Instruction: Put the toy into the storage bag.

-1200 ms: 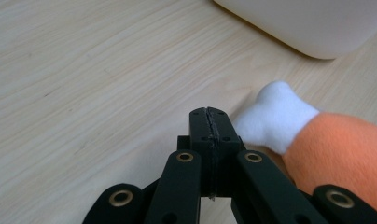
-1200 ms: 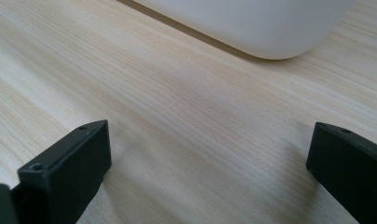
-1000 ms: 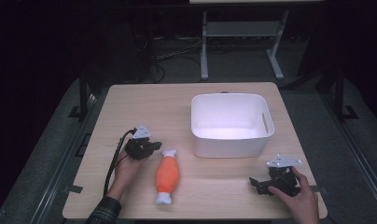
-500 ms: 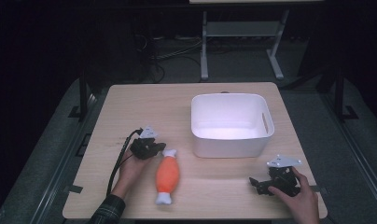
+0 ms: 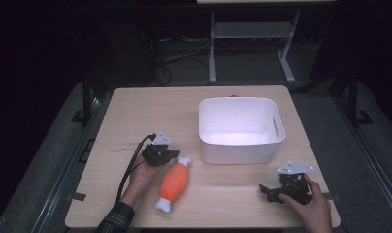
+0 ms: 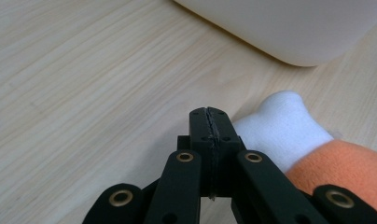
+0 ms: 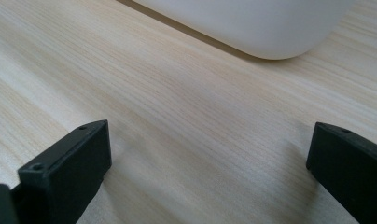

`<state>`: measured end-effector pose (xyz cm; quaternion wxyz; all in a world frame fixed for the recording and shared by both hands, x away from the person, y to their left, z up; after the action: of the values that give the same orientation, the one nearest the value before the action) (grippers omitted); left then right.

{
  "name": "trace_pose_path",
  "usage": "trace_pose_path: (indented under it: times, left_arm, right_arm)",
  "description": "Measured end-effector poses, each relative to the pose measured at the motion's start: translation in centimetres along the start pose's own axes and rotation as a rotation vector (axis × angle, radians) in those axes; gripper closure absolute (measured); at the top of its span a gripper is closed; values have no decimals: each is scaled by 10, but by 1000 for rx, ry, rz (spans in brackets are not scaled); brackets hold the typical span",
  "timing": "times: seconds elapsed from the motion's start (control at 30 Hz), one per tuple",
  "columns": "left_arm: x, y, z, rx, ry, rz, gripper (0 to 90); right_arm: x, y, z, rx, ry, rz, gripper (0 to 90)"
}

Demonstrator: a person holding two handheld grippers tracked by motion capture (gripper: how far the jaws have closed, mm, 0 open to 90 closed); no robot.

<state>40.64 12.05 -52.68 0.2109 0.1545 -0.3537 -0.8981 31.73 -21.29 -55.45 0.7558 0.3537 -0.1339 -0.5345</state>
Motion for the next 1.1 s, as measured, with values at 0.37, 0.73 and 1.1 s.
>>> trace_pose_path:
  times: [0.37,0.73,1.1]
  left_arm:
    - [16,16,-6,13,-48,-48,895]
    - [34,28,-8,30,-110,-92,896]
    - [41,33,-4,49,-145,-93,894]
  right_arm:
    - [0,0,0,0,0,0,0]
    - [0,0,0,0,0,0,0]
    - [0,0,0,0,0,0,0]
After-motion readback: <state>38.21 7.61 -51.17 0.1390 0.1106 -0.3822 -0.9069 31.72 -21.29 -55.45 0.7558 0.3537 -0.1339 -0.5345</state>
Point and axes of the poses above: each handheld gripper's, and its own axes: z roughly backward along the jaws, y roughly out of its top, x roughly to its right, the point moved 10 cm from there along -z, roughly forward along the jaws, and after that the axes turned 12 degrees about -z, right-handed, at the moved point
